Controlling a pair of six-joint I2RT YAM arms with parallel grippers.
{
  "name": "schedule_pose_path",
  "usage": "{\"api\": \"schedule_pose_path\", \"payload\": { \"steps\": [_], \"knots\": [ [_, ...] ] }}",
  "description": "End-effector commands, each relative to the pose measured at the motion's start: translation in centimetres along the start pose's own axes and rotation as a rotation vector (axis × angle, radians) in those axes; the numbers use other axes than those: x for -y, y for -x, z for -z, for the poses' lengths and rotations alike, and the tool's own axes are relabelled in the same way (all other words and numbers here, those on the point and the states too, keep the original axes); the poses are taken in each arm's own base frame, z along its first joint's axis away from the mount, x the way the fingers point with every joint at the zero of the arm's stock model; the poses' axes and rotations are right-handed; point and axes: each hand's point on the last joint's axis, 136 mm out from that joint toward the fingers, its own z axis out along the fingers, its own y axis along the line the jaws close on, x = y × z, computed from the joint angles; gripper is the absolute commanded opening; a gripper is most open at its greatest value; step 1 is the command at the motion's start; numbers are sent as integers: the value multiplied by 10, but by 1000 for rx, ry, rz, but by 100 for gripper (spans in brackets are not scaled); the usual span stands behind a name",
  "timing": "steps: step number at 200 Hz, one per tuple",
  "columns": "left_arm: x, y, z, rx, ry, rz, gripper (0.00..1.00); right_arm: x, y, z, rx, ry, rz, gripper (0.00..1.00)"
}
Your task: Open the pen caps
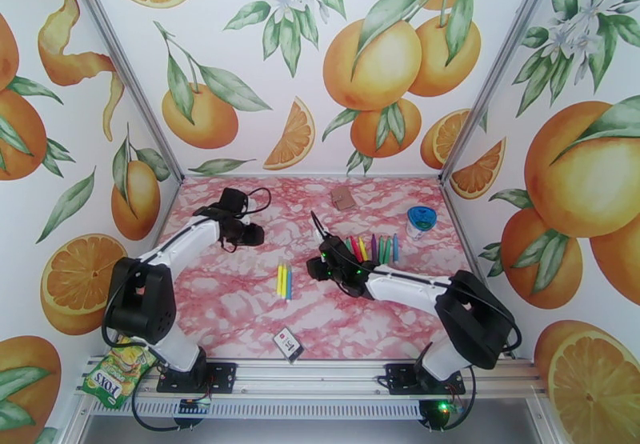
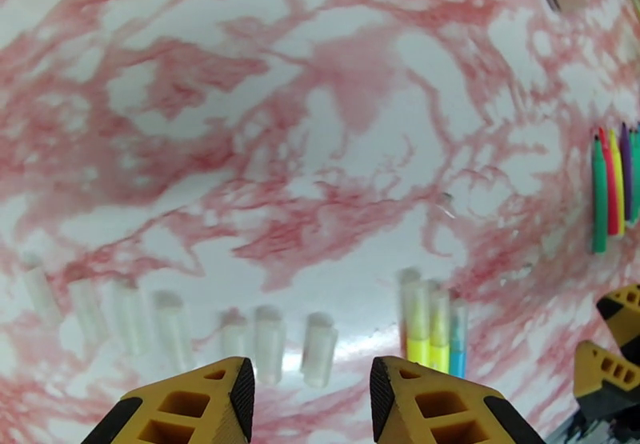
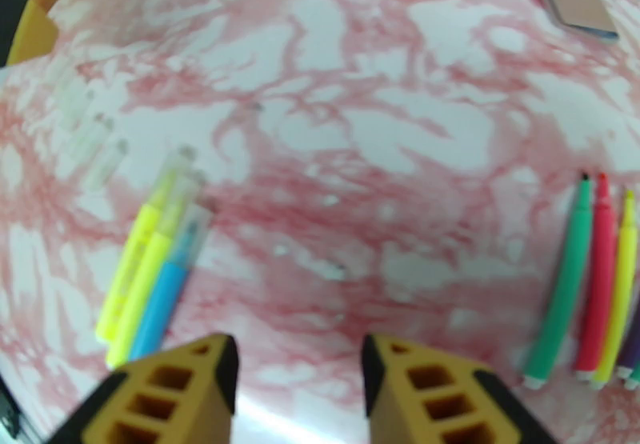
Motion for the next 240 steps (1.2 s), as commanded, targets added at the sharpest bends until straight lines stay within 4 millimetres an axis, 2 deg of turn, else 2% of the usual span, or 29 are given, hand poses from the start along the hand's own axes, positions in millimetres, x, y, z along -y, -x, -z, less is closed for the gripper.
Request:
{"api": "schedule_pose_path", "payload": {
  "steps": [1,45,77,155,240],
  "knots": [
    [-5,4,8,55,4,19,44,-24,1,-8,-23,56,8,47],
    [-17,-1,8,81,22,53,45,-48,-9,-21,-65,85,36,47],
    [-20,-4,8,81,24,54,45,-57,-17,-30,-89,78,51,47],
    [-26,-7,18,100,38,59,45,-52,-38,-52,-156,12,60,47],
    [-26,-7,18,97,33,57,46,-45,-50,-62,-199,-28,58,46]
  ]
}}
